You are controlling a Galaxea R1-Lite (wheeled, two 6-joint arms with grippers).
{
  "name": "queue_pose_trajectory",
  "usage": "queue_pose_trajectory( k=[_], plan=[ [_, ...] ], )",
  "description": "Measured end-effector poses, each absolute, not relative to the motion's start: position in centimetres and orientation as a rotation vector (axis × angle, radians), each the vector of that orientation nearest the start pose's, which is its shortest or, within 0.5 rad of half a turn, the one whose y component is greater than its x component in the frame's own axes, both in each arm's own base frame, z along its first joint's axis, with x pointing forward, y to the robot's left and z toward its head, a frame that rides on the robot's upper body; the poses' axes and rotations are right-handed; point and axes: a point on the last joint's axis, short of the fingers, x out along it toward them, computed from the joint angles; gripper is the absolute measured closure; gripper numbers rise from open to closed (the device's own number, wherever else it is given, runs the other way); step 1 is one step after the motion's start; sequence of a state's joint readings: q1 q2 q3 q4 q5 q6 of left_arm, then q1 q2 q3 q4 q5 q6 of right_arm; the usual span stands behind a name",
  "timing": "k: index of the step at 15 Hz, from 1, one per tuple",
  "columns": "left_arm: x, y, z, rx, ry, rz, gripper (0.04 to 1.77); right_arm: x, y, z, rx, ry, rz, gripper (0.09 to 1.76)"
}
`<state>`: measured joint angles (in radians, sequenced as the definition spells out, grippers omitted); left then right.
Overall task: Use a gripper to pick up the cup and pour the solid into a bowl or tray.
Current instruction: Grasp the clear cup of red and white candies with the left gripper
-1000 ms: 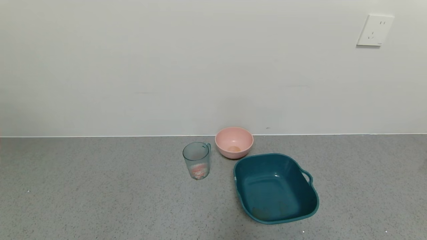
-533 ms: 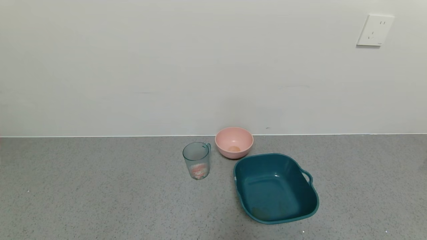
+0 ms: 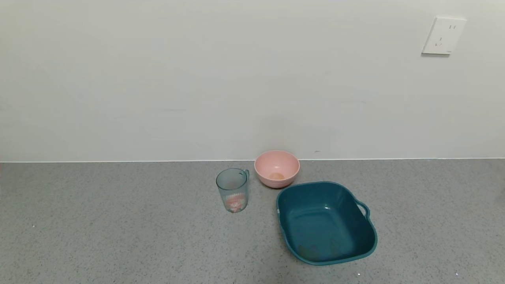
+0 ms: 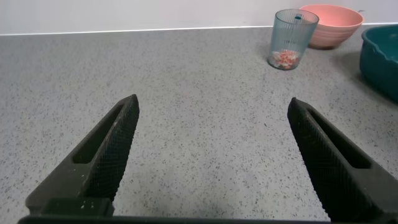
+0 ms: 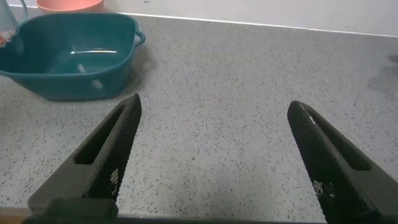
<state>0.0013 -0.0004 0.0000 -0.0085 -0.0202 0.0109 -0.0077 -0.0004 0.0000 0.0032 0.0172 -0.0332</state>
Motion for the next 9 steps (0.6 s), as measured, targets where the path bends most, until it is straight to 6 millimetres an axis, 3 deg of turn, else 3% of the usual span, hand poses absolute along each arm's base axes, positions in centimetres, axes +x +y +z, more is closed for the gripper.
queue_pose_trajectory(
  k=[6, 9],
  plan=[
    [-2.4, -0.1, 8.2, 0.063, -0.033, -0.035, 0.09, -2.3, 0.1, 7.5, -0.033, 0.003, 0.010, 0.14],
    [-2.9, -0.2, 9.5, 0.064, -0.054, -0.089, 0.09, -2.3, 0.1, 7.5, -0.033, 0.002, 0.010, 0.14]
  ],
)
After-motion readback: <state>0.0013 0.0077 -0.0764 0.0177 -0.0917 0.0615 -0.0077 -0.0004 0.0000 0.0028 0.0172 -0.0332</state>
